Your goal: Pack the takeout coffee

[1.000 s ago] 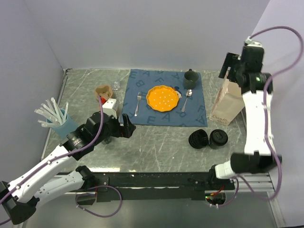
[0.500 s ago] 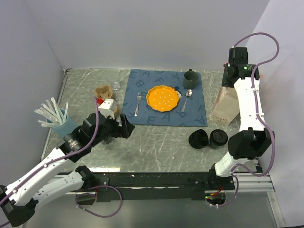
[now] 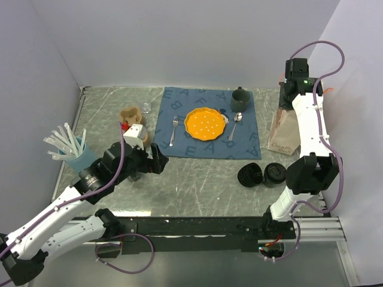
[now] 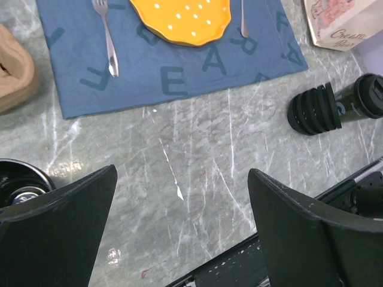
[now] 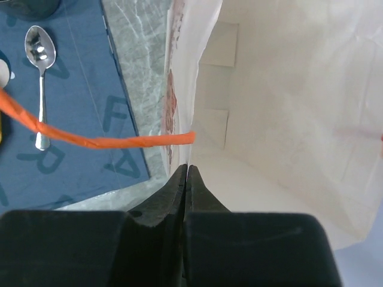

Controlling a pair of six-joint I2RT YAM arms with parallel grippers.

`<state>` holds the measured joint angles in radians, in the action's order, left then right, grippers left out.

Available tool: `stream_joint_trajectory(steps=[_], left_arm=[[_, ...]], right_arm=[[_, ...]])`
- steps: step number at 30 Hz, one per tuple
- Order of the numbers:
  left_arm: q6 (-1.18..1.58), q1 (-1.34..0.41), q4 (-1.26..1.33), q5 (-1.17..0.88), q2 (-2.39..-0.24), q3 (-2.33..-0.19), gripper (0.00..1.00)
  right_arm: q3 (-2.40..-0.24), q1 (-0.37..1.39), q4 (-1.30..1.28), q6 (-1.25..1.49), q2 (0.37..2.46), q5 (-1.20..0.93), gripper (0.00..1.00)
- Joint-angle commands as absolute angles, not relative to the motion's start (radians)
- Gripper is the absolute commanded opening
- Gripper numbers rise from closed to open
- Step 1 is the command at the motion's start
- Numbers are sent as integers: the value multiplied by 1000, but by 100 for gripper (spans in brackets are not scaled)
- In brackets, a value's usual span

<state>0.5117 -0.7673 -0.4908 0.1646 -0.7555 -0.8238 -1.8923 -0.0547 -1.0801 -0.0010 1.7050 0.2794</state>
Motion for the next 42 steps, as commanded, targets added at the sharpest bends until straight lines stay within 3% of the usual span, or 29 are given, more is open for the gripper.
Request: stream_joint_trajectory(steps=[1,10,19,31,34,42], left_arm=[[489,-765,-492,219,-759,-919,97],[491,-765,-603,374,-819,-1141,97],[604,-765,-716,538,-882,-1250,97],[658,-761,-799,715,-807,-1380,97],[664,-762,-821,718,-790,-1408,97],[741,-762,-847,712,-742,-1355,97]], right_arm=[[-1970,-31,-1036,-66,1615,342,0],[-2065,136,-1005,-219,1536,357,0],[-2097,411,-1092,-296,1448,246,0],[-1626,918,-939,-517,1148,59,0],[-1525,978,-940,-604,1101,-93,0],[-1457,1057,-989,-618,1132,-80,0]])
